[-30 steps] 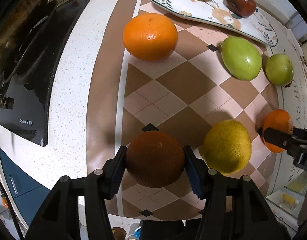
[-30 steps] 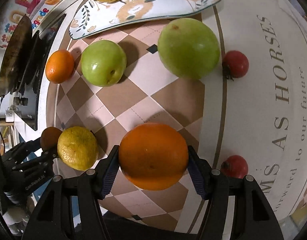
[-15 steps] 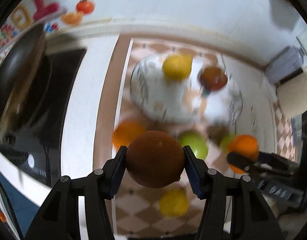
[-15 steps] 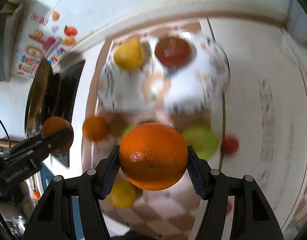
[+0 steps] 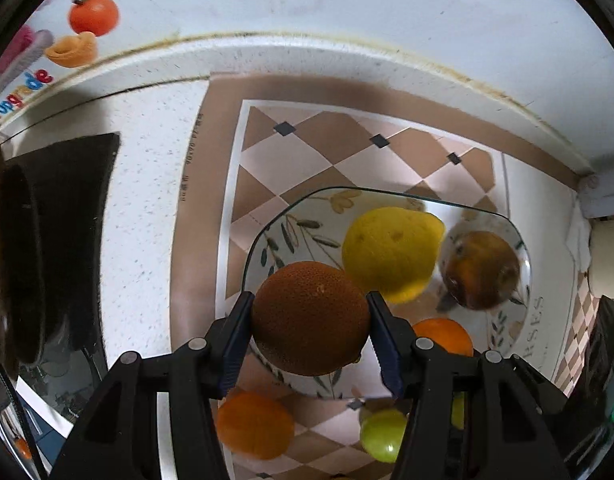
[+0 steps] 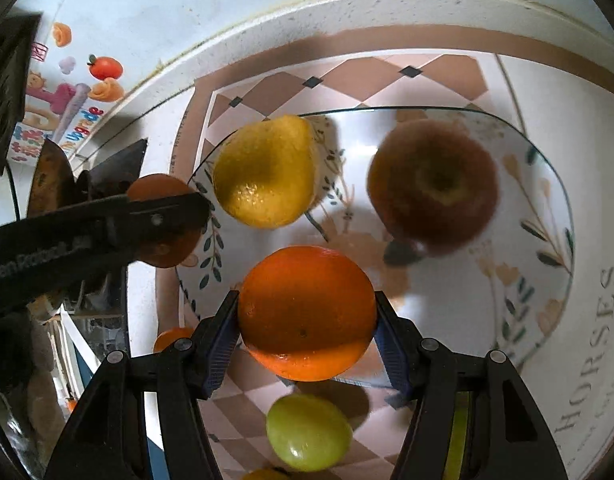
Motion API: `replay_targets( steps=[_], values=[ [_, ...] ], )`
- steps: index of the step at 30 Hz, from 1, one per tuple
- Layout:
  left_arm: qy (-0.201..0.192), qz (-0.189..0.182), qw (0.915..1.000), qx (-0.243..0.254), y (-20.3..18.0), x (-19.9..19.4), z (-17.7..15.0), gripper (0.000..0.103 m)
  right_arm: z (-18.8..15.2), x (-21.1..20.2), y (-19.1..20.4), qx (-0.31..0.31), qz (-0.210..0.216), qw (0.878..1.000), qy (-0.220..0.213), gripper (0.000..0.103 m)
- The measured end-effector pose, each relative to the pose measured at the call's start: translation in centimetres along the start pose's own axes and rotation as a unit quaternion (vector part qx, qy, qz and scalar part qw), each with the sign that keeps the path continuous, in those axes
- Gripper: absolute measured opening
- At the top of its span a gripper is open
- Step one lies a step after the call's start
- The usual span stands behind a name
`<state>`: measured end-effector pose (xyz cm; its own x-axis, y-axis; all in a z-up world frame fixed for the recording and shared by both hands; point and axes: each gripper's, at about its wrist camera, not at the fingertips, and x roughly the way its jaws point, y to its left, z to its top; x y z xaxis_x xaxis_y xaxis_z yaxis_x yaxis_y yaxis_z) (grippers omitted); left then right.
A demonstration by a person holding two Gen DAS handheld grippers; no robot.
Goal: Organize fruits
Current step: 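Place the tangerine on the plate with the left tool while the right places the orange, then grasp the yellow lemon with the left tool while the right tool grasps a green apple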
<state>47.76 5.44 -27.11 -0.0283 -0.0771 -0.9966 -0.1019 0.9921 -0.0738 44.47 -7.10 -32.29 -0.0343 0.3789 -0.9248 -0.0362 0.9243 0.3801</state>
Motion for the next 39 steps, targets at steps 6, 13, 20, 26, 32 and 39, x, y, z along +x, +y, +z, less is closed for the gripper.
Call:
replay_targets(
  steps=[6,13,20,26,32,39],
  values=[
    [0.026,0.002,0.9996,-0.011,0.6,1.7,0.4,0.054,0.7,1.9,0.3,0.002,0.011,0.999,0.032,0.067],
    [0.026,0.003,0.9995,-0.016,1.4,1.9,-0.3,0.086,0.3,0.1,0.4,-0.007,-0.004,0.999,0.031,0.087],
    [0.000,0.012,0.9998,-0.017,2.5,0.1,-1.7,0.088,-1.7,-3.3,-1.3,-0.017,-0.081,0.997,0.005,0.092],
    [-0.046,0.038,0.9981,-0.012,2.6,-2.4,-4.9,0.088,-3.6,-6.7,-2.5,-0.018,-0.128,0.991,-0.026,0.092],
    [-0.085,0.056,0.9948,0.004,1.9,-5.3,-8.4,0.088,-6.0,-9.9,-2.8,-0.019,-0.149,0.987,-0.051,0.092],
    [-0.139,0.061,0.9883,0.020,0.9,-8.8,-13.0,0.088,-9.3,-14.0,-1.9,-0.019,-0.157,0.983,-0.090,0.092]
  ],
)
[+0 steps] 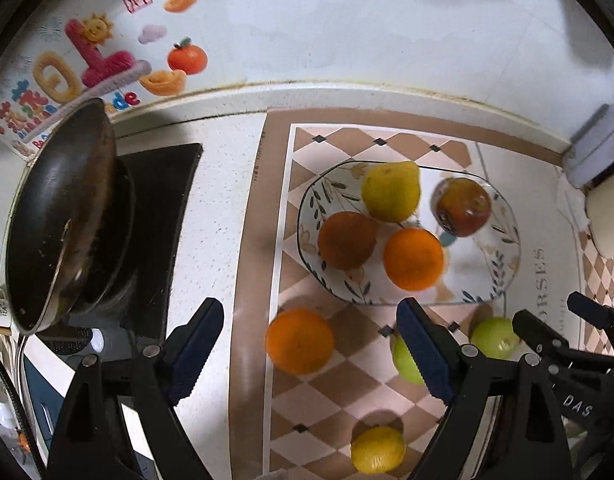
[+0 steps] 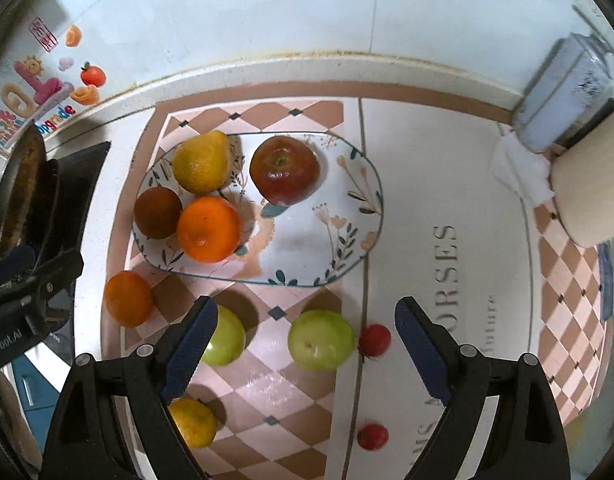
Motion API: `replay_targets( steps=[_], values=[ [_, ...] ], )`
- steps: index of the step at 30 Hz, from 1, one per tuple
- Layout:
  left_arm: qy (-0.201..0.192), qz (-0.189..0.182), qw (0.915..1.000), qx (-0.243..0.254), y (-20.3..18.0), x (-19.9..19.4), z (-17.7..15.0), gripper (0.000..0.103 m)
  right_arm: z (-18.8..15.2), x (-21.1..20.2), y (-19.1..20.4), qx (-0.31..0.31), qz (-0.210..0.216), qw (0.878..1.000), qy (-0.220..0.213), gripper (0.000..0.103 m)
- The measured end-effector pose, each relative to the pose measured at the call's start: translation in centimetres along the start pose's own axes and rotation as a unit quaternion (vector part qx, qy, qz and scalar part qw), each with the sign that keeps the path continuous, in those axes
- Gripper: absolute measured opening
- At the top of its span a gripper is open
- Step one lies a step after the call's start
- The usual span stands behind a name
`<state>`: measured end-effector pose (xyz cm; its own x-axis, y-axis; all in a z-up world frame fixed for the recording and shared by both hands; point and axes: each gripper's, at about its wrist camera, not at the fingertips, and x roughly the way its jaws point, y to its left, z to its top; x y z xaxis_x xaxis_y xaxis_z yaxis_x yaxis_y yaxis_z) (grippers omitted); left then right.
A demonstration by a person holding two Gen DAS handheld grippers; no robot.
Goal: Organize fruits
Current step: 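Grasp the yellow lemon with the left tool while the right tool grasps a green apple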
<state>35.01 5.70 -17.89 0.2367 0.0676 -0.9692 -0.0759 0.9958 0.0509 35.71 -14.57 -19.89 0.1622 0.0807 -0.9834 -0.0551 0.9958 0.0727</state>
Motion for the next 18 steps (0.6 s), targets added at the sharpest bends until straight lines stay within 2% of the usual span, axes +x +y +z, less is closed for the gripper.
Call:
replay_targets(
  steps=[9,18],
  values=[
    [-0.040,-0.014,0.9991,0.006,-0.2,-5.3,-3.6,0.088,-3.6,-6.2,0.0,0.006,0.001,0.999,-0.050,0.092],
    [-0.100,-0.022,0.9946,0.015,-0.8,-11.2,-6.8,0.088,-7.1,-11.6,0.2,0.006,-0.001,0.995,-0.100,0.092]
  ],
)
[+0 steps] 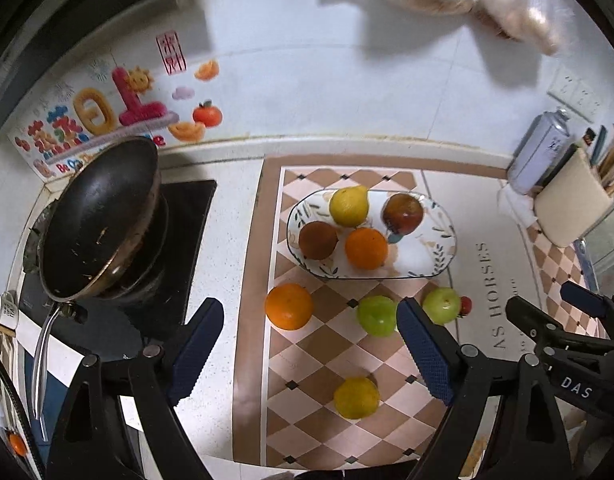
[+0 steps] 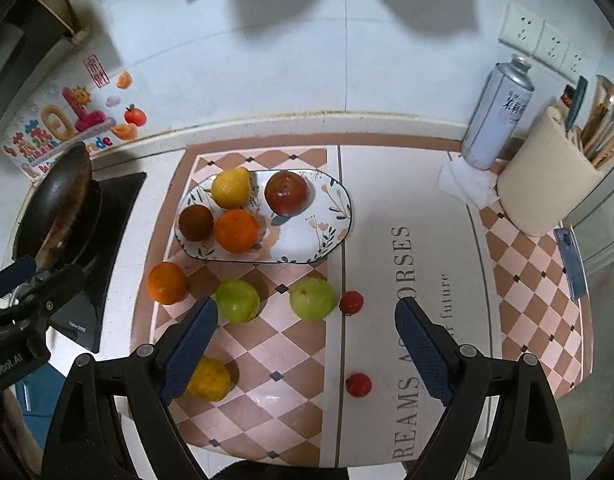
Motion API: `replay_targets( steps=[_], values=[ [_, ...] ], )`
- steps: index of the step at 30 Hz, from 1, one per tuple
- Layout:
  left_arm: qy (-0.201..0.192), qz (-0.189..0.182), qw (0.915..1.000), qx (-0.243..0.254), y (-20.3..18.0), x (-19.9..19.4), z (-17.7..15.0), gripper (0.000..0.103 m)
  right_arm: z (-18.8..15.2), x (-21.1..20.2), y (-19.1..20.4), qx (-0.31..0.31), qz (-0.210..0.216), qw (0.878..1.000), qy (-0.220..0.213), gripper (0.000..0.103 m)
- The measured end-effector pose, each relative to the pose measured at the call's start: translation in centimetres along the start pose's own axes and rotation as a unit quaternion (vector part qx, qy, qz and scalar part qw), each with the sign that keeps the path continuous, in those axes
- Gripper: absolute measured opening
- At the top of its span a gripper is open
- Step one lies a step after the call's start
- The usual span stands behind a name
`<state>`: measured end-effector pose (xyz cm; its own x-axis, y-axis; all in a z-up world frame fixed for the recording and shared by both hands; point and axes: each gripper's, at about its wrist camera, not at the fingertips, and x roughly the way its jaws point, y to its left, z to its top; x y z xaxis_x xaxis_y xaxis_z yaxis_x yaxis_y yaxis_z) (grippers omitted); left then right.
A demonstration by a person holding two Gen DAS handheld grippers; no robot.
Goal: Organize fruits
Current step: 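Grasp the yellow lemon with the left tool while the right tool grasps a green apple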
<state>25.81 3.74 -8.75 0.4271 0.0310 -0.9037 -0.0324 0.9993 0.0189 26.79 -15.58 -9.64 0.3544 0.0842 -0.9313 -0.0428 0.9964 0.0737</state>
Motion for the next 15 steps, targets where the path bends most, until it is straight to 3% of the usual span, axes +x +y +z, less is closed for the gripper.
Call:
replay_targets(
  steps=[6,10,15],
  values=[
    [-0.018,-0.005,0.9998,0.000,-0.4,-2.3,-1.3,0.088,-1.1,-2.6,0.2,0.003,0.009,1.000,-0.018,0.092],
    [-0.010,-0.009,0.9999,-0.002,-0.5,-1.8,-2.1,0.088,-2.0,-1.7,-0.3,0.013,0.016,1.000,0.000,0.092],
    [0.070,-0.019,0.9973,0.007,-1.3,3.4,-4.6,0.093,-3.6,2.9,-2.2,0.028,0.015,0.998,0.052,0.092]
  ],
)
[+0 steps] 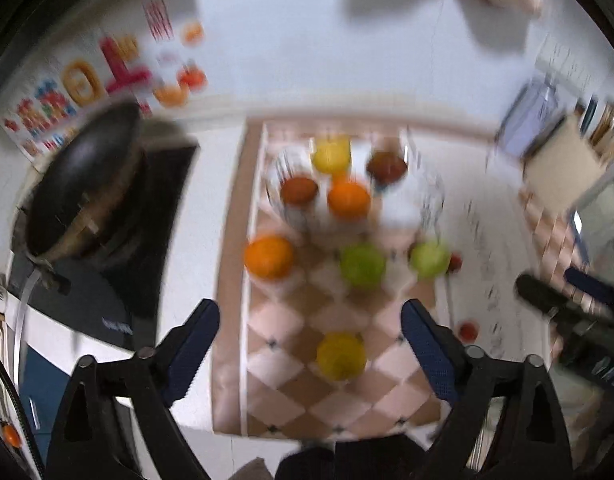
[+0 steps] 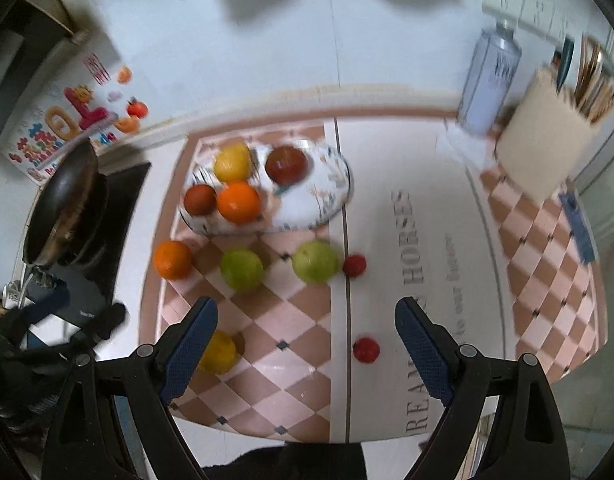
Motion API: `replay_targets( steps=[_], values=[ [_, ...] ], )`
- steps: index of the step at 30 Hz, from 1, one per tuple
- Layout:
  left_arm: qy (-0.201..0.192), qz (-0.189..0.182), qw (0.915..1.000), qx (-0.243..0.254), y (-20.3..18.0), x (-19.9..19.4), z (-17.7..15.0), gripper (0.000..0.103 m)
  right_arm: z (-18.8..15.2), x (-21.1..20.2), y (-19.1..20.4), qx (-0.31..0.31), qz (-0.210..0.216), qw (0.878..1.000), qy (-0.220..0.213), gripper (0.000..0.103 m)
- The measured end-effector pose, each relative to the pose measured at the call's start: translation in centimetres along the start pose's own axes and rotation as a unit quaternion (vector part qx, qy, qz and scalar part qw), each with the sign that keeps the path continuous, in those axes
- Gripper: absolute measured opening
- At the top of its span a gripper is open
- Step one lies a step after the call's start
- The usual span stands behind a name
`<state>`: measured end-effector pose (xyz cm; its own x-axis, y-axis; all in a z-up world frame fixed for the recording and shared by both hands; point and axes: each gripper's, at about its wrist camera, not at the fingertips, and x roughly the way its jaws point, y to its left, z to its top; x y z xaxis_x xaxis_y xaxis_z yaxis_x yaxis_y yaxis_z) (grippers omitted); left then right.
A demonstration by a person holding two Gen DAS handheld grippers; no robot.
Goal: Organize fruits
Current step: 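Grasp the yellow lemon with the left tool while the right tool grasps a green apple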
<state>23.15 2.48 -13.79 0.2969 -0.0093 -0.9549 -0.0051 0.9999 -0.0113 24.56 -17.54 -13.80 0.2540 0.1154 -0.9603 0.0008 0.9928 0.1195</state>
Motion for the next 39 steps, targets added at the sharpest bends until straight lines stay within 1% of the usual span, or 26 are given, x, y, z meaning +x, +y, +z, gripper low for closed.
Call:
replay_targets(
  steps=[3,4,6,7,10,13,14,15,16,17,18,21,24,26,27,29,30,31,35,36,37,39],
  values=[
    [0.068,-0.016,0.9975,0.003,-0.3,4.8,-1.8,0.093,-0.7,3.1,-1.2,0.010,-0.001,0.999,0.034,0.092],
    [0.096,-0.024,0.9951,0.004,-0.5,6.6,-2.4,0.093,-1.0,4.1,-1.6,0.015,0.001,0.999,0.046,0.092],
    [0.132,-0.031,0.9908,-0.002,-0.7,8.9,-3.3,0.093,-1.3,5.8,-2.3,0.023,0.006,0.998,0.065,0.092],
    [0.148,-0.034,0.9884,-0.005,-0.8,10.0,-3.7,0.093,-1.4,6.5,-2.6,0.027,0.009,0.997,0.073,0.092],
    [0.170,-0.029,0.9851,-0.005,-1.5,12.0,-4.1,0.093,-1.5,8.1,-3.1,0.034,0.018,0.995,0.090,0.092],
    [0.181,-0.026,0.9831,0.002,-2.1,13.8,-4.0,0.093,-1.2,9.2,-3.2,0.034,0.024,0.994,0.101,0.093],
    [0.183,-0.026,0.9827,0.006,-2.4,14.2,-4.0,0.088,-1.1,9.5,-3.2,0.032,0.025,0.994,0.104,0.092],
    [0.186,-0.027,0.9821,0.011,-2.7,14.7,-4.0,0.076,-0.9,9.7,-3.0,0.030,0.027,0.994,0.106,0.092],
    [0.191,-0.029,0.9811,0.015,-3.0,15.1,-4.0,0.068,-0.7,9.8,-2.9,0.029,0.029,0.993,0.107,0.093],
    [0.195,-0.038,0.9800,0.014,-3.1,15.4,-4.0,0.056,-0.4,10.1,-2.7,0.027,0.033,0.993,0.108,0.093],
    [0.199,-0.045,0.9789,0.010,-3.3,15.7,-4.1,0.056,-0.1,10.3,-2.5,0.026,0.036,0.993,0.109,0.093],
    [0.187,-0.033,0.9816,0.020,-3.8,15.4,-4.0,0.056,1.0,11.5,-1.6,0.025,0.057,0.992,0.110,0.093],
    [0.186,-0.019,0.9821,0.021,-3.5,15.4,-3.6,0.056,2.7,13.4,-0.1,0.030,0.102,0.988,0.115,0.093],
    [0.180,-0.004,0.9835,0.015,-2.4,15.3,-3.1,0.056,3.9,15.2,1.5,0.030,0.133,0.982,0.129,0.093],
    [0.178,0.003,0.9840,0.009,-2.0,15.2,-3.1,0.056,4.5,15.5,2.4,0.025,0.134,0.983,0.123,0.101],
    [0.180,0.009,0.9836,-0.011,-0.5,15.2,-3.1,0.055,5.7,15.4,4.5,-0.004,0.147,0.984,0.103,0.099],
    [0.182,0.009,0.9830,-0.021,0.1,15.2,-3.1,0.055,6.2,15.8,5.4,-0.013,0.151,0.982,0.110,0.097],
    [0.183,0.003,0.9824,-0.039,0.9,15.2,-3.2,0.055,6.5,16.3,6.1,-0.013,0.150,0.981,0.118,0.097],
    [0.183,0.008,0.9810,-0.064,2.4,14.8,-3.3,0.055,6.6,17.6,8.3,-0.044,0.127,0.981,0.138,0.096],
    [0.183,0.008,0.9808,-0.067,2.7,14.7,-3.4,0.055,6.4,17.8,8.4,-0.047,0.124,0.981,0.143,0.093],
    [0.183,0.007,0.9804,-0.073,2.9,14.6,-3.6,0.055,6.2,18.2,8.6,-0.052,0.120,0.980,0.150,0.087],
    [0.183,0.007,0.9799,-0.079,3.5,14.5,-3.7,0.055,5.7,18.5,8.9,-0.068,0.114,0.980,0.149,0.080]
  ],
)
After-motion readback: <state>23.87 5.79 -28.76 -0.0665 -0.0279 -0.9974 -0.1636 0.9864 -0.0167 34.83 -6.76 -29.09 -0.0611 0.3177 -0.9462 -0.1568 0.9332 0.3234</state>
